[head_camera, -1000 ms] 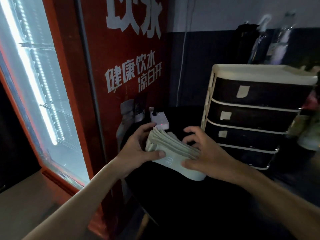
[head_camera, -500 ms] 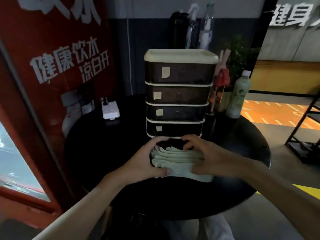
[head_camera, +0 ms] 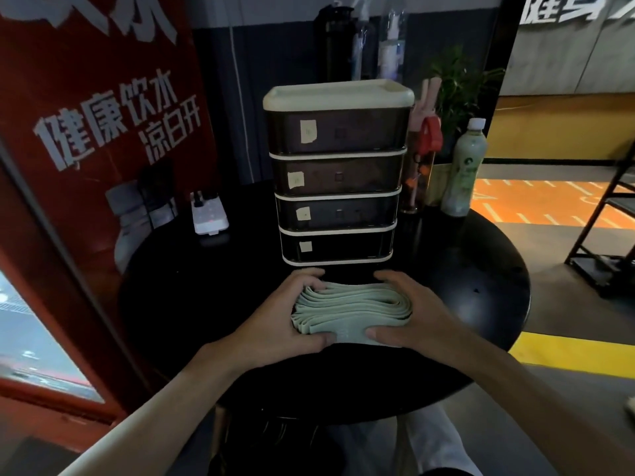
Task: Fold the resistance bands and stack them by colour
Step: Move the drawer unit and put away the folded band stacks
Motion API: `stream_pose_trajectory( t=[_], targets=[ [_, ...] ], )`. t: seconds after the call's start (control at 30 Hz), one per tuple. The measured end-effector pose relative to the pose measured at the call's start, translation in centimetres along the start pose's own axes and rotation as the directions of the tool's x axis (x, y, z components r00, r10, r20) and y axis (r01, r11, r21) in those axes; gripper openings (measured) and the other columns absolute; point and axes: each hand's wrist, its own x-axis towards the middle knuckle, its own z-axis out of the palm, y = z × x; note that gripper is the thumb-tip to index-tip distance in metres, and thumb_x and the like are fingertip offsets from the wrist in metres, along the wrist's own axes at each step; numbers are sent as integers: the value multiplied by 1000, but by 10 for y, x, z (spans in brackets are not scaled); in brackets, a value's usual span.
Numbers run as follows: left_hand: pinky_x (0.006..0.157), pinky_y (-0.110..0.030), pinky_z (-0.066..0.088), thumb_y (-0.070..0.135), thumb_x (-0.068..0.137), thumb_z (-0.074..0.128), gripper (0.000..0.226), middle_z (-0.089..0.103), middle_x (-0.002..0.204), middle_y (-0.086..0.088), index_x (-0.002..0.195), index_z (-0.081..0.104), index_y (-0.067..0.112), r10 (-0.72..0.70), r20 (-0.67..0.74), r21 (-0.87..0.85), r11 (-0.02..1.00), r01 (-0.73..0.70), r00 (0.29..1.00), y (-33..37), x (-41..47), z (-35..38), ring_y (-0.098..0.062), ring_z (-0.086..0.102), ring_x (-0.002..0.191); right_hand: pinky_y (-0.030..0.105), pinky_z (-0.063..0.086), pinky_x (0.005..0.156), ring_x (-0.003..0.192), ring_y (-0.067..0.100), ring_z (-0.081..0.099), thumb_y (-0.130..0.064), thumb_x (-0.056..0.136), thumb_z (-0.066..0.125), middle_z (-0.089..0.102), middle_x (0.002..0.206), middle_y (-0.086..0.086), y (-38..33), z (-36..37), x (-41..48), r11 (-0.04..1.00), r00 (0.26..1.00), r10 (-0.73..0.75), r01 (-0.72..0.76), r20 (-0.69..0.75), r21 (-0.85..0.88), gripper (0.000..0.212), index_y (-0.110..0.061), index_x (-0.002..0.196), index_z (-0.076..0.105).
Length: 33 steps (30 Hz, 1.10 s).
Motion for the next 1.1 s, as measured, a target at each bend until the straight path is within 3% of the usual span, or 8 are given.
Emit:
stream_pose_trajectory(
  t=[0.07,0.17,0.37,0.57,0.67,0.8,0.97,1.1],
  targets=[
    [101,-24,47,23,70,89,78,52,132,14,133,45,32,-35,19,-59,998,36,999,1,0,-1,-7,57,119,11,45,78,93,-2,63,-24,65,90,66,103,-14,2,0,0,1000,1000,-22,22,-6,-4,59,-28,114,60],
    [94,-24,52,17,70,89,90,60,121,6,143,40,34,-58,28,-112,992,60,998,1,0,-1,-11,64,109,9,43,85,105,0,57,-43,60,88,55,113,-14,1,1,-2,996,996,-81,80,-21,-46,65,-36,117,58],
    [79,-21,54,10,72,87,47,70,101,7,113,67,22,-62,-55,-145,988,54,997,8,-2,1,-7,68,89,8,44,79,97,-1,61,-22,62,91,59,110,-11,0,2,-5,997,992,-66,69,-106,26,90,-35,135,40],
    [73,-24,55,13,75,86,44,67,98,-1,110,61,19,-51,-15,-154,987,48,999,10,-7,0,-9,66,82,13,41,88,106,0,58,-43,60,89,58,112,-23,-3,4,-9,992,988,-91,79,-121,-103,87,-52,129,37],
    [76,-20,53,15,72,88,50,67,100,2,113,60,21,-66,6,-153,986,67,998,9,-7,0,-5,65,86,4,40,83,103,-11,57,-33,61,91,62,111,-23,-5,3,-9,996,997,-40,35,-60,-82,84,-47,127,41],
    [80,-14,49,19,66,91,55,65,102,9,112,62,28,-57,-150,-109,993,40,987,9,-11,2,-1,63,92,4,42,82,100,-8,59,-31,62,90,65,107,-20,-7,4,-12,995,986,-66,52,-152,-90,69,-34,122,56],
    [76,-25,54,20,71,89,50,62,97,8,110,57,23,-67,-22,-76,995,66,997,7,-12,1,-2,60,83,2,40,78,99,-10,57,-26,65,89,62,109,-18,-9,3,-12,990,997,-69,65,-29,-123,60,-27,117,59],
    [81,-18,50,21,67,91,56,62,101,10,112,58,23,-53,-34,-78,996,50,998,8,-14,0,-1,60,89,3,40,82,104,-9,55,-36,61,90,59,113,-17,-10,3,-12,993,997,-74,72,-23,-98,68,-32,119,55]
  ],
)
